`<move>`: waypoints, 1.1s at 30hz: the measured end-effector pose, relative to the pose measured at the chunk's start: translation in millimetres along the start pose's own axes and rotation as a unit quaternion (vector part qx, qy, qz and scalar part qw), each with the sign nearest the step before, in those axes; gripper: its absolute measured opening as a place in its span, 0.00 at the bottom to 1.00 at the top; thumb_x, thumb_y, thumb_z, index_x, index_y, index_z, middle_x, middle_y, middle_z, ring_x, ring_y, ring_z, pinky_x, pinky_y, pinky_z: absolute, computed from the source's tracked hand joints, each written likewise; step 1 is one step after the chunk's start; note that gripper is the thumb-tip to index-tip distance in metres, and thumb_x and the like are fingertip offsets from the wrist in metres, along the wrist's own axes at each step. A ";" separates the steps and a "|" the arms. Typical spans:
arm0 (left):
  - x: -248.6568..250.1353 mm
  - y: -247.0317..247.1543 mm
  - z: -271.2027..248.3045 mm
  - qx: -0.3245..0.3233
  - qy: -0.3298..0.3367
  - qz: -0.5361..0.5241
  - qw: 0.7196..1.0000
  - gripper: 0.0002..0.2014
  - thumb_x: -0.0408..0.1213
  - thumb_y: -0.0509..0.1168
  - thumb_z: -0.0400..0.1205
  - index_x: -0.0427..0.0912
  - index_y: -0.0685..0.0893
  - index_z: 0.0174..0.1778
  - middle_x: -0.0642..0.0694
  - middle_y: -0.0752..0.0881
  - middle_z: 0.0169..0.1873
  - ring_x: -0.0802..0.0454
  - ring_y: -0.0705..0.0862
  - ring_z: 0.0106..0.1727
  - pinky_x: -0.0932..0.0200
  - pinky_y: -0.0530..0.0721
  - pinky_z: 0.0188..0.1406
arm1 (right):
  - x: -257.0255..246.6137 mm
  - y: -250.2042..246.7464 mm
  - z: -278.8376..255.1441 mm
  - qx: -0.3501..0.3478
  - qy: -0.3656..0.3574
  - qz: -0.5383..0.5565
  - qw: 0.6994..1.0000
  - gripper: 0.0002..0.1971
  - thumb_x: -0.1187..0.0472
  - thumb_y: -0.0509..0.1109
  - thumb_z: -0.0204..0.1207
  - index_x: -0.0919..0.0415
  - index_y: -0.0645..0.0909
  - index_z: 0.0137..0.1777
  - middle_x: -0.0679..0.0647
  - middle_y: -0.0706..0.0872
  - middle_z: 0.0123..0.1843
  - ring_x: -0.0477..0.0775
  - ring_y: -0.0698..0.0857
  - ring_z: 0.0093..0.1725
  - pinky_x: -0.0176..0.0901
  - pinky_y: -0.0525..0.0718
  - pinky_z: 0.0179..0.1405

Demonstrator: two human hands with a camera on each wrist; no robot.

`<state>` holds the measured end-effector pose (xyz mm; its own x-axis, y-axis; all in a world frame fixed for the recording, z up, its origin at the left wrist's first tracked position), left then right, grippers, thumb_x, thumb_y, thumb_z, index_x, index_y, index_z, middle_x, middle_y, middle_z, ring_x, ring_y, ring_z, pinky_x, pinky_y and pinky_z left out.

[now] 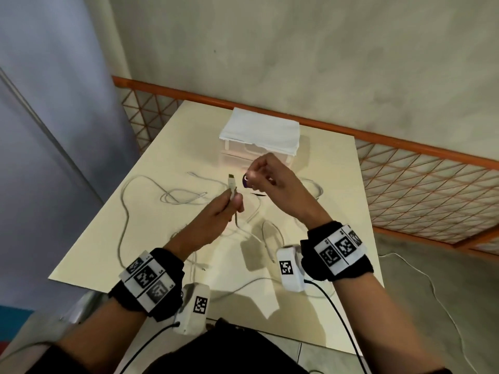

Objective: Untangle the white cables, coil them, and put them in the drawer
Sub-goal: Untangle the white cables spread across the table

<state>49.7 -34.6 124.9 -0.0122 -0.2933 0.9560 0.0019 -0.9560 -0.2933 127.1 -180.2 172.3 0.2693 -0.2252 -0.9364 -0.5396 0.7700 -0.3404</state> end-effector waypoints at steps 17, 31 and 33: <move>20.1 -83.0 15.8 0.289 0.068 -0.293 0.909 0.18 0.45 0.47 0.89 0.48 0.63 0.32 0.59 0.66 0.21 0.59 0.64 0.26 0.67 0.69 0.24 | 181.9 -4.7 -80.1 -0.096 0.235 -0.149 0.956 0.16 0.70 0.54 0.84 0.57 0.75 0.36 0.48 0.77 0.28 0.38 0.77 0.24 0.38 0.73 0.36; -27.5 3.7 14.0 -0.144 -0.021 0.123 0.982 0.11 0.45 0.65 0.82 0.53 0.82 0.33 0.65 0.83 0.24 0.69 0.78 0.29 0.72 0.71 0.33 | 50.3 4.1 -22.6 -0.099 -0.044 -0.210 0.972 0.07 0.62 0.63 0.82 0.62 0.82 0.47 0.43 0.81 0.34 0.38 0.78 0.32 0.27 0.72 0.36; -17.9 -5.8 13.0 -0.122 0.006 0.104 0.987 0.14 0.41 0.62 0.84 0.51 0.80 0.31 0.67 0.82 0.25 0.70 0.78 0.31 0.74 0.72 0.35 | 45.6 -12.0 -18.3 -0.057 -0.018 -0.182 0.981 0.06 0.58 0.67 0.79 0.60 0.83 0.45 0.41 0.80 0.33 0.37 0.78 0.32 0.27 0.72 0.35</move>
<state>62.9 -23.9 109.6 -0.0479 -0.4825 0.8746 -0.2350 -0.8456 -0.4793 131.3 -210.7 132.1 0.4878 -0.4500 -0.7480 -0.4879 0.5700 -0.6611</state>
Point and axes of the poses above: each hand's wrist, its own z-axis towards the middle knuckle, its own y-axis out of the palm, x = y × z, the point moved 1 cm from there along z, towards the middle knuckle
